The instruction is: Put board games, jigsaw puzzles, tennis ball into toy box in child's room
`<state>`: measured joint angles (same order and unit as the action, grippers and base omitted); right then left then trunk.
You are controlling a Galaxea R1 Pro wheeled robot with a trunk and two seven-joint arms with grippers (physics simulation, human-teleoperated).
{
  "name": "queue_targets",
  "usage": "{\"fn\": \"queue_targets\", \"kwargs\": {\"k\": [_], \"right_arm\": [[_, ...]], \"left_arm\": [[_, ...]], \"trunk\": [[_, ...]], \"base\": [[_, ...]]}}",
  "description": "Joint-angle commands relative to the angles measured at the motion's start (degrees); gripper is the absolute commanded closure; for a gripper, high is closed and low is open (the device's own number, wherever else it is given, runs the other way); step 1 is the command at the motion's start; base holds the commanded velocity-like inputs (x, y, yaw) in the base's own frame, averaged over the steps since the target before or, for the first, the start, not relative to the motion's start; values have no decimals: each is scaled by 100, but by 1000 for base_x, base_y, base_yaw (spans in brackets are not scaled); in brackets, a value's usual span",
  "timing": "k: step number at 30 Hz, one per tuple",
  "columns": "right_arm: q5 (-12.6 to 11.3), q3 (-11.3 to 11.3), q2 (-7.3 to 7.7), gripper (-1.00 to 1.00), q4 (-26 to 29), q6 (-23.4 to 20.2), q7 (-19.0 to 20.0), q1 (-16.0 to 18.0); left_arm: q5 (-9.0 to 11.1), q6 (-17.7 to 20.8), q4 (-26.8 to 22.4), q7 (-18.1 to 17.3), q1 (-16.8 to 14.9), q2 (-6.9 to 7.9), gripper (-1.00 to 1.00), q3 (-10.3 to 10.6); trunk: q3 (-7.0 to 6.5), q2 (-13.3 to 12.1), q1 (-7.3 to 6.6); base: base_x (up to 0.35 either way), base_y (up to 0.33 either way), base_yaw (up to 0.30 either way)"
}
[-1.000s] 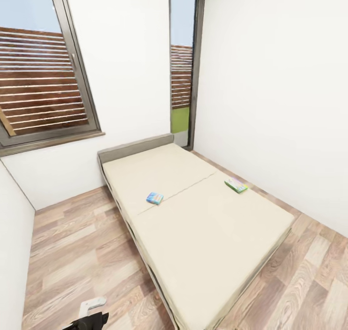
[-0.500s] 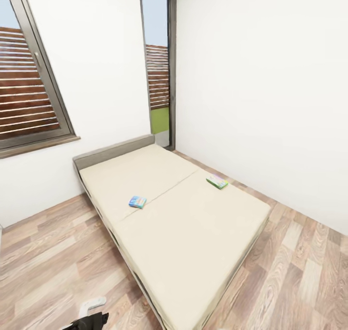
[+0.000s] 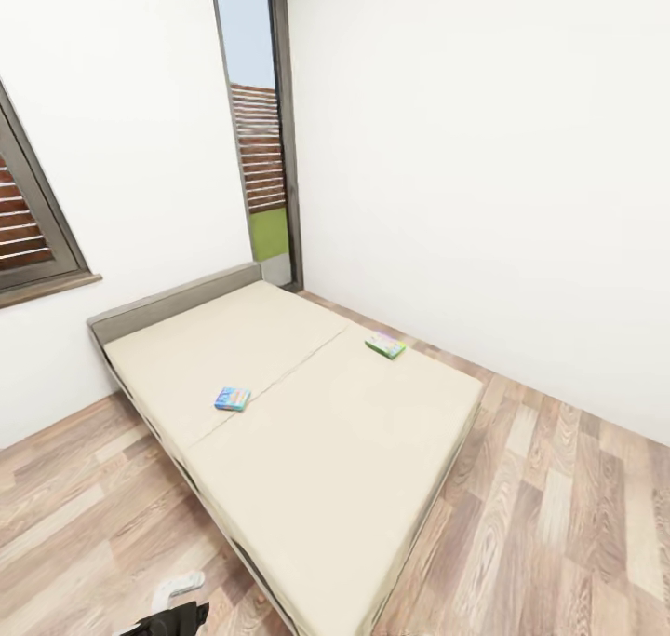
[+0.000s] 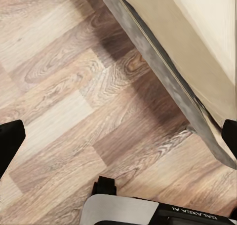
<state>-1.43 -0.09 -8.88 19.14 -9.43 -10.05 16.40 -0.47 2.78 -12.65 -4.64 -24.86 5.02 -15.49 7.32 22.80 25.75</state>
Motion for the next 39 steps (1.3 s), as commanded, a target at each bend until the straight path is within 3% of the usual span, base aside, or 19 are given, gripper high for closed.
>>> {"fn": "queue_targets", "kwargs": {"k": [1, 27, 39], "right_arm": [[-15, 0, -2, -100, 11, -33, -23, 3], [-15, 1, -4, -100, 11, -33, -23, 3], [-15, 1, -4, -100, 13, -33, -26, 3]], "left_arm": [[-5, 29, -9, -37, -2, -1, -100, -43], [-5, 29, -9, -37, -2, -1, -100, -42], [-5, 29, -9, -37, -2, -1, -100, -42]], "trunk": [[12, 12, 3], [12, 12, 3], [12, 12, 3]], "base": [[1, 147, -278], [0, 21, -278], [0, 117, -241]]}}
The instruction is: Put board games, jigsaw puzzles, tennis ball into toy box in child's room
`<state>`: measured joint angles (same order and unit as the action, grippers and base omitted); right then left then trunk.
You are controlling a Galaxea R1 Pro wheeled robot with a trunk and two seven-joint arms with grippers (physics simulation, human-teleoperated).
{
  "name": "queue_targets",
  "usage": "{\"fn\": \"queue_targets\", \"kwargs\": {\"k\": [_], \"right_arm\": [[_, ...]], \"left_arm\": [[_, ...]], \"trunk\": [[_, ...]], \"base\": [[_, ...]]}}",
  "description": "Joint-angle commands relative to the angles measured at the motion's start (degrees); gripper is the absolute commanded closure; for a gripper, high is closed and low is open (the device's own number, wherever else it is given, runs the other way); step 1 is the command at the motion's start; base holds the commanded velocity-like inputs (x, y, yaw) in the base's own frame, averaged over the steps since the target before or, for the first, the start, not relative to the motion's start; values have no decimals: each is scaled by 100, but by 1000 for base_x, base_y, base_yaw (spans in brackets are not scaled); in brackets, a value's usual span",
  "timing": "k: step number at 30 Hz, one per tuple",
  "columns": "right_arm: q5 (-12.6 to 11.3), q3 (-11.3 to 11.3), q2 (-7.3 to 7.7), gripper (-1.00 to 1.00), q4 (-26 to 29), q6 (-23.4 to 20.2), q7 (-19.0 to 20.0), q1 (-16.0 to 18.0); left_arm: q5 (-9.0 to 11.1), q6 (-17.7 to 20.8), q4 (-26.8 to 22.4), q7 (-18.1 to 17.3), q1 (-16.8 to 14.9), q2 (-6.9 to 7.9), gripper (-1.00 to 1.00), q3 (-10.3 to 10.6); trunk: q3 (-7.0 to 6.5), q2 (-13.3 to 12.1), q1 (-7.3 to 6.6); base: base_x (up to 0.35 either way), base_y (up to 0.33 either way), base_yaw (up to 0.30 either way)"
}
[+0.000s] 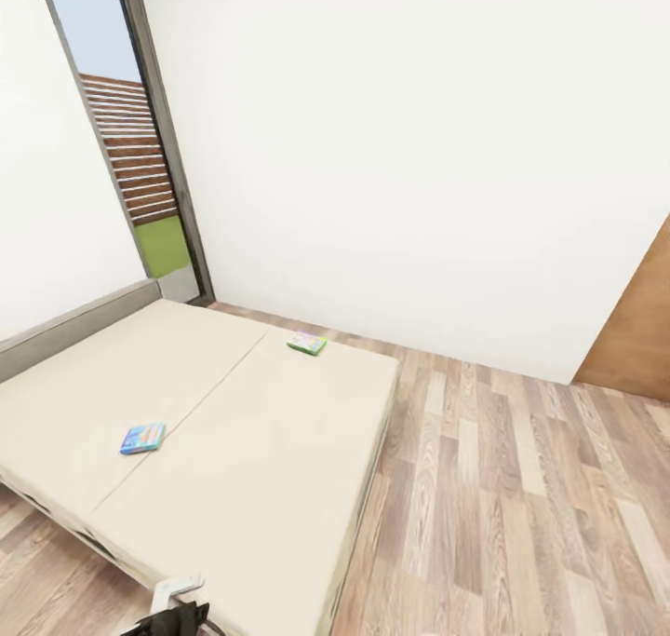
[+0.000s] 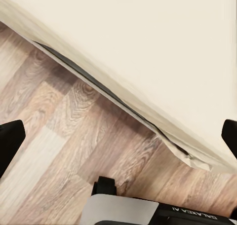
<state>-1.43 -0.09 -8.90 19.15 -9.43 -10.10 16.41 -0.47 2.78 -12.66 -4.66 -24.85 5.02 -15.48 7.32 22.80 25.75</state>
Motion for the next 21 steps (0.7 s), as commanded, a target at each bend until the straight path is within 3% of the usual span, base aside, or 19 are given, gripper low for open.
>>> {"fn": "queue_targets", "kwargs": {"k": [1, 21], "right_arm": [[-15, 0, -3, -100, 13, -33, -23, 2], [-4, 25, -2, -100, 10, -11, -19, 2]], "left_arm": [[-5, 29, -9, -35, -3, -1, -100, -43], [-5, 29, -9, -35, -3, -1, -100, -43]], "trunk": [[12, 12, 3], [12, 12, 3]], "base": [[0, 31, -79], [11, 95, -12]]}}
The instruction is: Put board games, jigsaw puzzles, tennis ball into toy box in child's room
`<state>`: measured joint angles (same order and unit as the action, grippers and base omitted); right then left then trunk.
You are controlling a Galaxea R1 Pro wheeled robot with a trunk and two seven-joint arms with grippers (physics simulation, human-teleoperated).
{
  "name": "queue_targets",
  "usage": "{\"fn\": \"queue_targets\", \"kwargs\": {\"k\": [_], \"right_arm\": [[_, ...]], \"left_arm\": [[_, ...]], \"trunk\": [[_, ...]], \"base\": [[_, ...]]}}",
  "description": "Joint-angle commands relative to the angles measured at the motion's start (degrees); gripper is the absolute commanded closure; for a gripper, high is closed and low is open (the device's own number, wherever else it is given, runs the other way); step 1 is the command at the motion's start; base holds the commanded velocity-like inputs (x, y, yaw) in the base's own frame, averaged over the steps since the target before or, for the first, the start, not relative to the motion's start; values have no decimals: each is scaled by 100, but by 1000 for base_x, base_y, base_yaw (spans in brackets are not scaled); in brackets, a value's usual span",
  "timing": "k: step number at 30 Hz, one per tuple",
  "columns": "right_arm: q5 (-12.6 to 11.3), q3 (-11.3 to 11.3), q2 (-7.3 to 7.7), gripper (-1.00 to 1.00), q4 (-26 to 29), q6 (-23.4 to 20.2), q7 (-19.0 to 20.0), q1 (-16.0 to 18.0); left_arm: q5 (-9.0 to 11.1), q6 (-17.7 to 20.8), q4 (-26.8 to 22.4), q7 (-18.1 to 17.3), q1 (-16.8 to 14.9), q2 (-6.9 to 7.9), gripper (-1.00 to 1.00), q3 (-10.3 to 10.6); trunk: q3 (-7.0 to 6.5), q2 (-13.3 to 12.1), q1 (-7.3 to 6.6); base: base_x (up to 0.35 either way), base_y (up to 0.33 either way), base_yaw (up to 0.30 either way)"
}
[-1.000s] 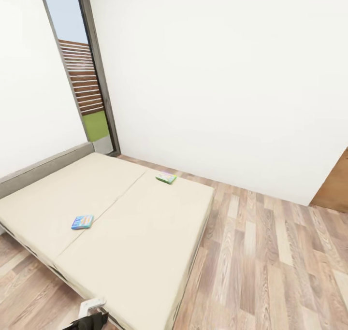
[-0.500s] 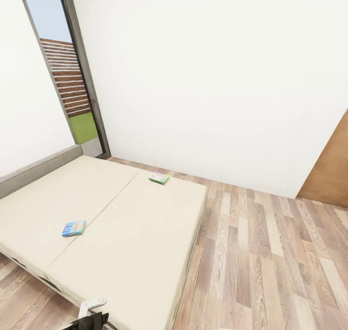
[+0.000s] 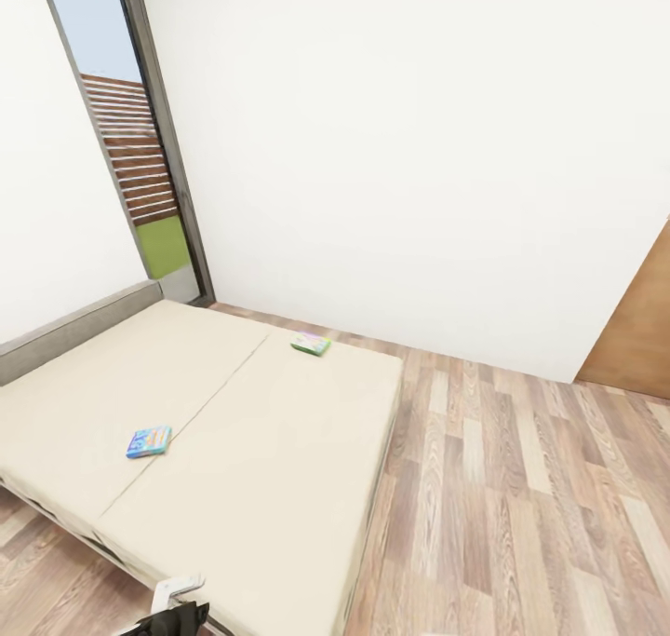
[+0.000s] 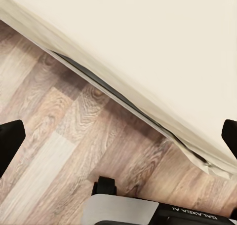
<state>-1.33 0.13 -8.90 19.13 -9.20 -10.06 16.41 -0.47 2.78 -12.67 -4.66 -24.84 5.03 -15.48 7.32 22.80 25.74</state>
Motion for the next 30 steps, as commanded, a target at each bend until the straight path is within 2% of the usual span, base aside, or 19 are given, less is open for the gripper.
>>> {"fn": "queue_targets", "kwargs": {"k": [1, 18, 30], "right_arm": [[-13, 5, 1, -100, 13, -33, -23, 2], [-9, 2, -10, -100, 34, -38, -29, 2], [-16, -8, -7, -100, 30, -47, -28, 2]], "left_arm": [[-5, 29, -8, -35, -3, -2, -100, -43], [-5, 29, -8, -35, -3, -2, -100, -43], [-5, 29, -8, -35, -3, -2, -100, -43]], "trunk": [[12, 12, 4], [9, 12, 4], [-43, 12, 4]], "base": [[73, 84, 0], [16, 43, -6], [39, 72, -198]]}}
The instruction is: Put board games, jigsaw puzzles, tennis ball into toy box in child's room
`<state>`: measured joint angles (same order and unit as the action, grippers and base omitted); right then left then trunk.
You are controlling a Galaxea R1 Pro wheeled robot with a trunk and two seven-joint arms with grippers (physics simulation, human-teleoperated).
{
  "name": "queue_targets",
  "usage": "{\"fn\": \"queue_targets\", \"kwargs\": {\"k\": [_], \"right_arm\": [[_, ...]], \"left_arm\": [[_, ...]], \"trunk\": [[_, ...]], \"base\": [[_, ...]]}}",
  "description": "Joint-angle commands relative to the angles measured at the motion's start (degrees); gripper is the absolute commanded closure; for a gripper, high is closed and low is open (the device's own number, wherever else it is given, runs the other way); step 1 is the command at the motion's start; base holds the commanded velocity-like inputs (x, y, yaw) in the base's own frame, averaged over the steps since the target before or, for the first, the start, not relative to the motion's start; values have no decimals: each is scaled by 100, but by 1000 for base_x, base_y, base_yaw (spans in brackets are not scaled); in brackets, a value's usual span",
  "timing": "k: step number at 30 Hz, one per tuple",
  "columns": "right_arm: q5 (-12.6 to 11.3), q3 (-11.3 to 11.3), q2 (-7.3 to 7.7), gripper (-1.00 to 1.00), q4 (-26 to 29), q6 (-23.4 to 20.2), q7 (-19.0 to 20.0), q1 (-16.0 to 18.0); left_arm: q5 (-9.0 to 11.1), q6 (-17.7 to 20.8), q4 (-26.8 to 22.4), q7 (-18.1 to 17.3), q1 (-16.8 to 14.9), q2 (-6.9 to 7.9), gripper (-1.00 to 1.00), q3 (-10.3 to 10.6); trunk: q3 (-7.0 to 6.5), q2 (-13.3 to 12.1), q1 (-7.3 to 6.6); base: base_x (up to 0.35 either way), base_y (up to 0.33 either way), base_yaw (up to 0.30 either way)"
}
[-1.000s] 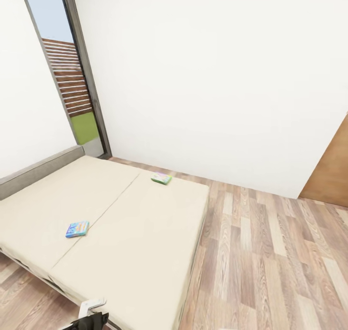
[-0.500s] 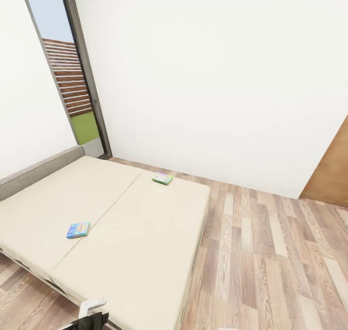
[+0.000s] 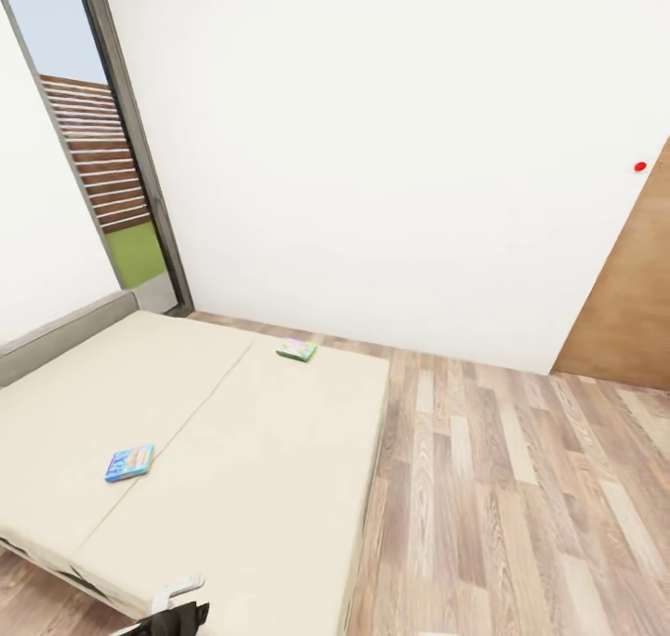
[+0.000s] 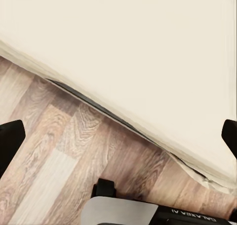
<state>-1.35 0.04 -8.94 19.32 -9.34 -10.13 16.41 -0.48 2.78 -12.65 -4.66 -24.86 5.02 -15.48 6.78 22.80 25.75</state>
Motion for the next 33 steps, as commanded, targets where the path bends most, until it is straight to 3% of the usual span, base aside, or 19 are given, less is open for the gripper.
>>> {"fn": "queue_targets", "kwargs": {"k": [1, 21, 33], "right_arm": [[-14, 0, -2, -100, 11, -33, -22, 3], [-20, -4, -2, -100, 10, -33, -24, 3], [-19, -4, -3, -100, 16, -27, -24, 3]], "left_arm": [[-5, 29, -10, -35, -2, -1, -100, -43], [-5, 29, -10, -35, -2, -1, -100, -43], [-5, 29, -10, -37, -2, -1, -100, -43]], "trunk": [[7, 12, 3], [-89, 12, 3], [-96, 12, 3]], "base": [[5, 41, -239], [17, 76, -237], [4, 145, -38]]}}
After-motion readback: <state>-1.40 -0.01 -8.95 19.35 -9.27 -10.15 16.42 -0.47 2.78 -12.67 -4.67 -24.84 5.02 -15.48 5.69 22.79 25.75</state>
